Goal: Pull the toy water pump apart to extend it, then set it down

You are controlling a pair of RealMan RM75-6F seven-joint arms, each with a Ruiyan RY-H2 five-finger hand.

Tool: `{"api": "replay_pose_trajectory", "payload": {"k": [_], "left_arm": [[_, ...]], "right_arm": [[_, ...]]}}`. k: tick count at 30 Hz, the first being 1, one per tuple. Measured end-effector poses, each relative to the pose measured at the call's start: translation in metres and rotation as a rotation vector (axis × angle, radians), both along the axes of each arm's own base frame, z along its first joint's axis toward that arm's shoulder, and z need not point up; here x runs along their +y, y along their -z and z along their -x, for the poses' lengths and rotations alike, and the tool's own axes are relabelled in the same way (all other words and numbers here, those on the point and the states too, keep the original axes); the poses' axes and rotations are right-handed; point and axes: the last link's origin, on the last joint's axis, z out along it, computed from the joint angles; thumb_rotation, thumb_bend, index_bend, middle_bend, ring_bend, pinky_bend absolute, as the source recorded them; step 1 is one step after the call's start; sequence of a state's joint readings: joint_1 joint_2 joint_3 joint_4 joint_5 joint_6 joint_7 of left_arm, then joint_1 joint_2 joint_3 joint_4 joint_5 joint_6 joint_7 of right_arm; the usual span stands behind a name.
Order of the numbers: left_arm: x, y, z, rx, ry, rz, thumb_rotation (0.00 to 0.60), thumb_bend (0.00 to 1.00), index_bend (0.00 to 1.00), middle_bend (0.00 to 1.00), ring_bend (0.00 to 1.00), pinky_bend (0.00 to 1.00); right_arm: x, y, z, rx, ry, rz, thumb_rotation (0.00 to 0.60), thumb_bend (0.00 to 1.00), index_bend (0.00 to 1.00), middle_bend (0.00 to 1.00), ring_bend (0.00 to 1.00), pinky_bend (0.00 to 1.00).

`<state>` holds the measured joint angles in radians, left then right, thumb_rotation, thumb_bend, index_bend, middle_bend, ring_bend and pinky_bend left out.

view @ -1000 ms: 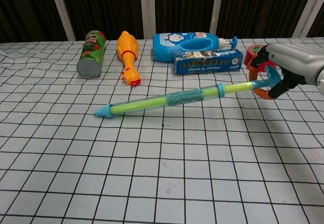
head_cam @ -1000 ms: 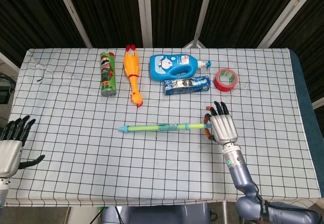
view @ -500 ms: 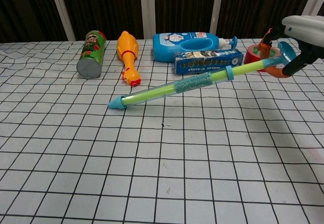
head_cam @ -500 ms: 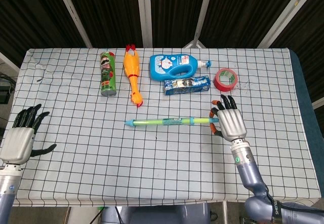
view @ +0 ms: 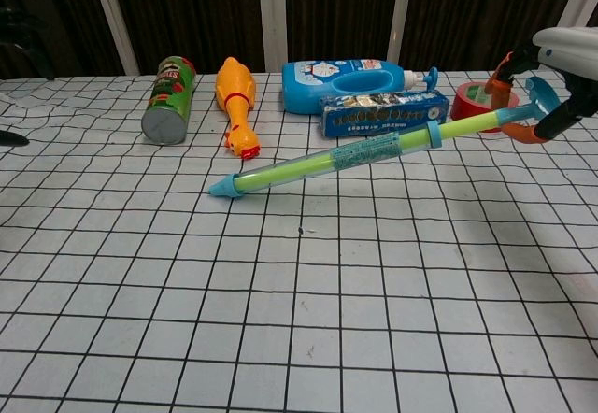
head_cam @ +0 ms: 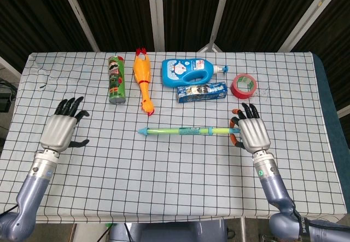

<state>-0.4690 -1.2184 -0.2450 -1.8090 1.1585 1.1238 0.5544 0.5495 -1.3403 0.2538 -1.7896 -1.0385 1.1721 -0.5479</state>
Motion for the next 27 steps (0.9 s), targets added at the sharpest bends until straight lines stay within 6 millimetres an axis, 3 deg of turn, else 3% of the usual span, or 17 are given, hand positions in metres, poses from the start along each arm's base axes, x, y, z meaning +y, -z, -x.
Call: {"api": "replay_pose_trajectory", "payload": {"k": [9, 27], "left_arm": [[0.020, 0.048, -0.033, 0.035, 0.053, 0.077, 0.600, 0.23, 0.41, 0.07, 0.00, 0.02], [0.043, 0.121, -0.071, 0.010, 0.040, 0.132, 0.600, 0.31, 0.42, 0.06, 0.00, 0.02]], "right_arm": [[0.001, -0.005, 0.003, 0.013, 0.002, 0.004, 0.600, 0.56, 0.74, 0.25, 0.00, 0.00], [0.005, -0.006, 0.005, 0.049, -0.005, -0.006, 0.600, 0.57, 0.74, 0.25, 0.00, 0.00]]}}
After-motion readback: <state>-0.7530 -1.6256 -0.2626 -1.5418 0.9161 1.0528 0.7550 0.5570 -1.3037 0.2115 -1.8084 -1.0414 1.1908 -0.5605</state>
